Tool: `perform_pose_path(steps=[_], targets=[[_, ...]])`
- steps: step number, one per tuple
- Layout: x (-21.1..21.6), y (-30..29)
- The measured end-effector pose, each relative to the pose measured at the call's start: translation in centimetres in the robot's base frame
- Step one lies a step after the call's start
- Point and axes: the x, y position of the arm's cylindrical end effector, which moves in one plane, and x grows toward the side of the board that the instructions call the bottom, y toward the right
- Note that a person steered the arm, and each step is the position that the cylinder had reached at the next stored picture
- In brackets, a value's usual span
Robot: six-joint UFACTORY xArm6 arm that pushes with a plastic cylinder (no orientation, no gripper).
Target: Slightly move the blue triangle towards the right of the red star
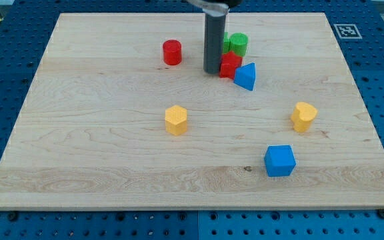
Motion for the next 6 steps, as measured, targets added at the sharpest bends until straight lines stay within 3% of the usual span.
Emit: perform_pose_path(steps=[1,4,6], targets=[[-1.0,0.5],[4.7,-2.3],[5.2,4.5]])
